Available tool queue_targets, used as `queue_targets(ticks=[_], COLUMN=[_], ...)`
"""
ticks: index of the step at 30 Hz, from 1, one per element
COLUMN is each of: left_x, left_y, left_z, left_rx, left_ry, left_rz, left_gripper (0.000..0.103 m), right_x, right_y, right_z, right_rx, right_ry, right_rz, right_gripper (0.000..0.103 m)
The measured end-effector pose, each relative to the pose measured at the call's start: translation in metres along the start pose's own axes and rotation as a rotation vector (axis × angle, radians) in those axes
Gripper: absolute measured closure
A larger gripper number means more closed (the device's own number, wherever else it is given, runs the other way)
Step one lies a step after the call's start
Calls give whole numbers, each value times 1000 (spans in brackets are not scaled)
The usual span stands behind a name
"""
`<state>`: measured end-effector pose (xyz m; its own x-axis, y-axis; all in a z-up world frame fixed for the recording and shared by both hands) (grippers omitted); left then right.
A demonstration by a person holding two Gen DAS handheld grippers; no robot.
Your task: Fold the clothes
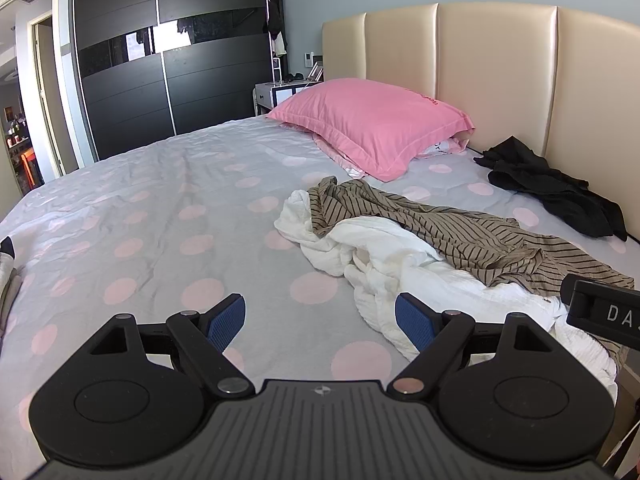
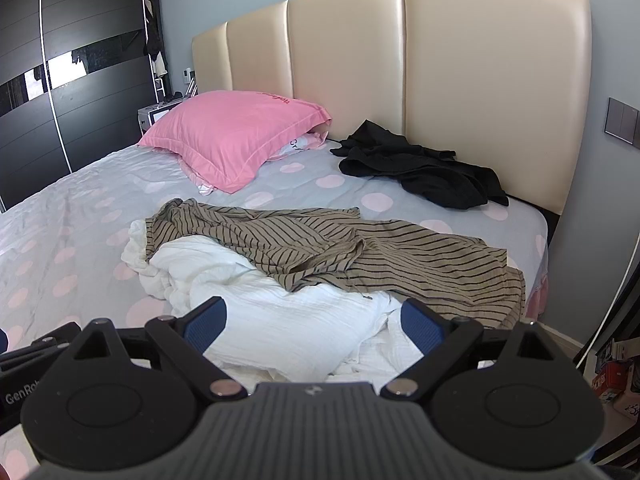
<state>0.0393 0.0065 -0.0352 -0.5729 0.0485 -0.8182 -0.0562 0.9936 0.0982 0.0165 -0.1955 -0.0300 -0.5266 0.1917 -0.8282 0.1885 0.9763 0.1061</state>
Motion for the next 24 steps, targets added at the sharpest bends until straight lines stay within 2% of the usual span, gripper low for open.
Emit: queue_targets(ticks=[24], left_x=[6], left_y=[0], left_z=[8], left_rx=[-15], left_ry=[17], left_rz=[27], left_gripper=[21], right_x=[0], right_y=[-1], right_z=[10], right_rx=[-17], right_ry=[33], right_rz=[-13], right_gripper=[8])
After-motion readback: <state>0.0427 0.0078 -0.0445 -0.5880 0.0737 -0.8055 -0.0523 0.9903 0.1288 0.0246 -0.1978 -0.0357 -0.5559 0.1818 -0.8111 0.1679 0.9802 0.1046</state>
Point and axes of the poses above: each gripper's, at about its wrist camera, not at the fingertips, and z roughly the way its jaws point, y to its left, x to its underside, the point moved 5 cm from there along z, roughly the way its jaws point, and after that the axes turned 3 degrees about -x, right-handed, at the moved point
